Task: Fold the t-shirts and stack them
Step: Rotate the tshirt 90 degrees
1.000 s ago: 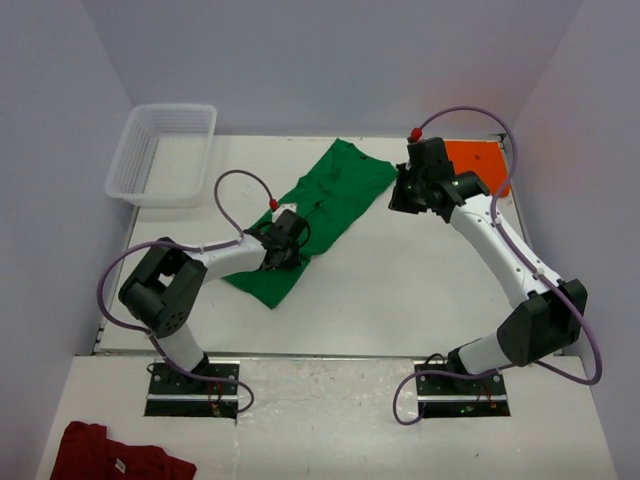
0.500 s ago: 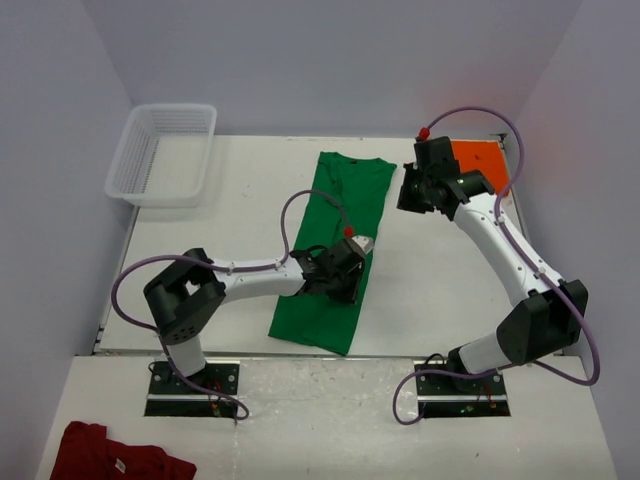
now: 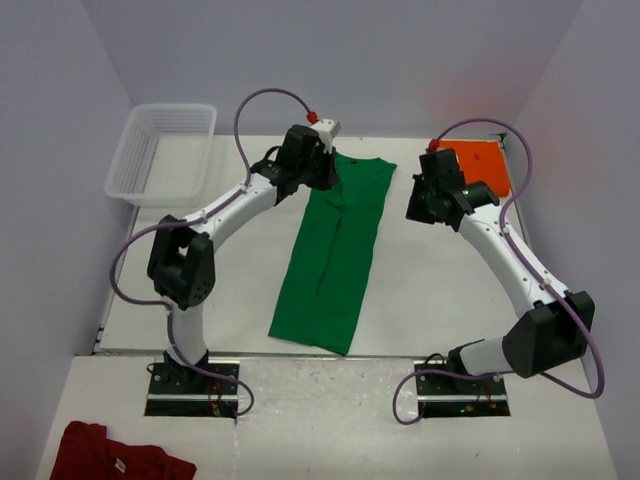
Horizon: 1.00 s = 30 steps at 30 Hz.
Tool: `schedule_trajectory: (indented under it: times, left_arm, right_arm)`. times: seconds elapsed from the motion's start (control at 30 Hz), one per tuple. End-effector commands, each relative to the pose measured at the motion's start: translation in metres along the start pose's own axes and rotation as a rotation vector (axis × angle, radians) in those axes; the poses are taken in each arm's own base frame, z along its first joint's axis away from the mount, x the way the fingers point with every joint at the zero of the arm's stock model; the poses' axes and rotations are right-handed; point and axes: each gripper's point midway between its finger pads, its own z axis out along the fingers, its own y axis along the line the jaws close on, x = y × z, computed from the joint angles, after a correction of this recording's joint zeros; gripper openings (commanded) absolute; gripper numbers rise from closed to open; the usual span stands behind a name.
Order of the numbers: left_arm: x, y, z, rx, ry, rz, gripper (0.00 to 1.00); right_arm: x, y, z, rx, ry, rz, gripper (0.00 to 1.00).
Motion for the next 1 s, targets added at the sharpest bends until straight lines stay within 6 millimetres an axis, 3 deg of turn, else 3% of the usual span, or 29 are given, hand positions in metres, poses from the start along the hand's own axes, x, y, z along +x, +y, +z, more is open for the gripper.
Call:
schedule_trajectory:
  times: [0.0,0.03,0.1,0.13,0.33,0.43,0.57,0.67,0.8,0.97]
  left_arm:
    - [0.012,0.030,0.032,0.060,0.104,0.087,0.00]
    - [0.010,0.038,0.048,0.066,0.105,0.084,0.00]
    - [0.008,0.035,0.060,0.158,0.106,0.087,0.00]
    - [0.009,0.042,0.069,0.175,0.103,0.079,0.00]
    - [-0.001,0.042,0.097,0.299,0.033,0.087,0.00]
    - [0.000,0.048,0.107,0.308,0.041,0.070,0.00]
    - [0.004,0.051,0.108,0.295,0.041,0.062,0.00]
    - [0.005,0.055,0.110,0.289,0.039,0.056,0.00]
    - [0.004,0.062,0.123,0.290,0.051,0.047,0.00]
    - [0.003,0.064,0.143,0.322,0.050,0.040,0.00]
  right_arm:
    - [0.007,0.007,-0.012,-0.085,-0.015,0.030,0.00]
    - [0.021,0.011,-0.008,-0.126,0.016,0.024,0.00]
    - [0.028,0.026,-0.008,-0.227,0.033,0.014,0.00]
    - [0.044,0.036,-0.008,-0.302,0.090,-0.003,0.00]
    - [0.093,0.054,0.002,-0.464,0.233,-0.041,0.00]
    - [0.116,0.061,0.006,-0.502,0.295,-0.057,0.00]
    - [0.126,0.060,0.024,-0.466,0.313,-0.057,0.00]
    - [0.137,0.079,0.020,-0.541,0.364,-0.071,0.00]
    - [0.175,0.110,0.015,-0.569,0.458,-0.162,0.00]
    - [0.206,0.128,0.017,-0.584,0.533,-0.200,0.00]
